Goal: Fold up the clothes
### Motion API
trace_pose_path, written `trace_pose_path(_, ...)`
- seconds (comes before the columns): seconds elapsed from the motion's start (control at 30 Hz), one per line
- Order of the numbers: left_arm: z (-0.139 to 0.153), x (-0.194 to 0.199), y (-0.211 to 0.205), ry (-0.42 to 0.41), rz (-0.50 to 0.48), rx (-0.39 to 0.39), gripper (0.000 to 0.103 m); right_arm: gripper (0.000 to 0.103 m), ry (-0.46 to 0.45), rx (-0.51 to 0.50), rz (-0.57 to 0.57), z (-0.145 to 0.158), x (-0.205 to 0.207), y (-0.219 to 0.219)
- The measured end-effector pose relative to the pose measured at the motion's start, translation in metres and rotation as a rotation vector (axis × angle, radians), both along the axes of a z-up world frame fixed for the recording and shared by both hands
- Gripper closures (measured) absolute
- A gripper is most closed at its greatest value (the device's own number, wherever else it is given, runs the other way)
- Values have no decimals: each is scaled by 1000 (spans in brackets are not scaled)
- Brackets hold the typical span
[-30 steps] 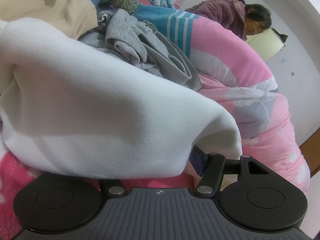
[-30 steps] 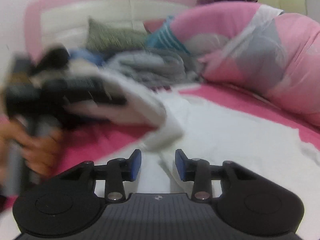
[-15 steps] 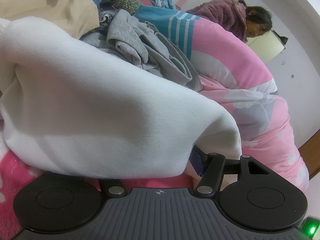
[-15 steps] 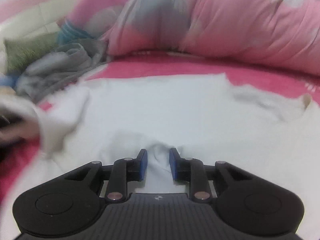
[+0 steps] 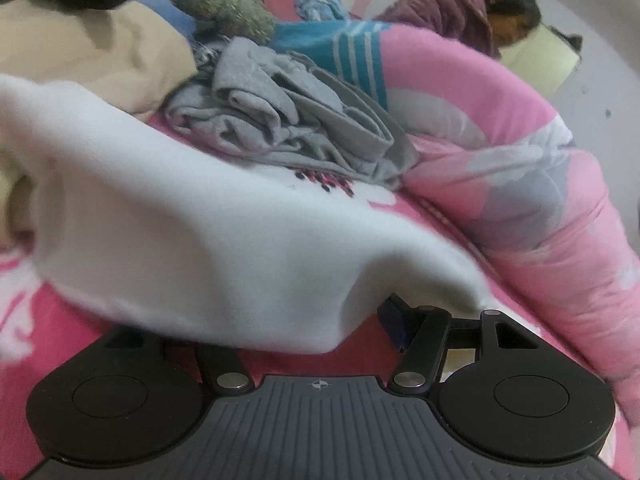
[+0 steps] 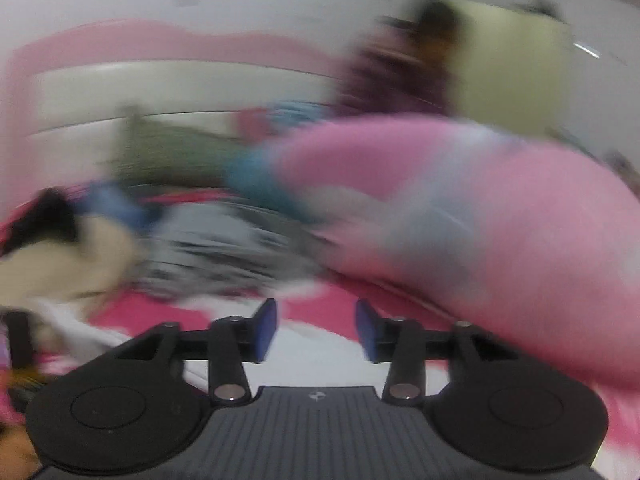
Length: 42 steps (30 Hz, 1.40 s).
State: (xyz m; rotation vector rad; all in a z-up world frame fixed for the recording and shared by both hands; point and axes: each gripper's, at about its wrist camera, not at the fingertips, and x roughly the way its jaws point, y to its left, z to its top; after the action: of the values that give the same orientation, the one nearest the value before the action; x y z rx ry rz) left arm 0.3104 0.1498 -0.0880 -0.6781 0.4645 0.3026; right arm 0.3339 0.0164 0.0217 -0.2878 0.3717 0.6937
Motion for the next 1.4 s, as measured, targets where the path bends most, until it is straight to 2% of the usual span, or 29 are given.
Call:
trace_pose_path(0.1,-1,-4,-1,-1,-2,-3,40,54,71,-36,169,19,-6,55)
trace_pose_path(0.13,-1,-5,-2,-1,-4,-2,40,52,128,-61,243,22,-7,76)
trace_pose_path(0.2,-2,-7,-3,1,-7,-1,39,50,218,-141,381,18,-12,117)
trace_pose_path(0.23,-2,-8,-3,1,-9,0,39,50,231,-197,428,13,-18,137)
trace_pose_path(0.33,-3,-11,-5,3,-15,2,39,50,230,-369,526,-10,-38,196)
trace_pose_path(0.4,-4,-13,-6,4,-19,3,39,50,236,-461,577,-26,-51,221)
trace_pose_path(0.5,-8,-15,-2,4,-12,-39,40,50,191,-544,605,-43,-65,247)
trace_pose_path(0.6,-7,-17,2,-7,-9,-73,40,51,190,-582,596,-52,-63,260)
trace_pose_path(0.7,-7,-17,-1,-5,-5,-55,40,51,238,-643,585,-58,-54,269)
trace_pose_path(0.87,-6,-17,-3,-3,8,-48,40,50,303,-748,637,-66,-53,281)
trace_pose_path(0.93,-6,-16,-4,1,9,-39,40,50,275,-771,682,-65,-62,281)
trace_pose_path(1.07,-5,-15,-7,10,9,-13,39,39,206,-824,786,-62,-86,278)
trace_pose_path(1.1,-5,-14,-8,12,9,-8,39,35,172,-854,807,-65,-93,279)
trace_pose_path(1.2,-5,-14,-8,14,9,0,39,34,67,-961,834,-79,-111,283)
trace_pose_path(1.27,-5,-14,-8,14,9,-1,39,39,56,-1002,808,-89,-112,289)
trace_pose_path(1.37,-4,-14,-8,13,9,-3,39,65,88,-959,750,-89,-103,295)
trace_pose_path(1.4,-4,-14,-8,13,9,-3,39,79,92,-923,725,-85,-98,294)
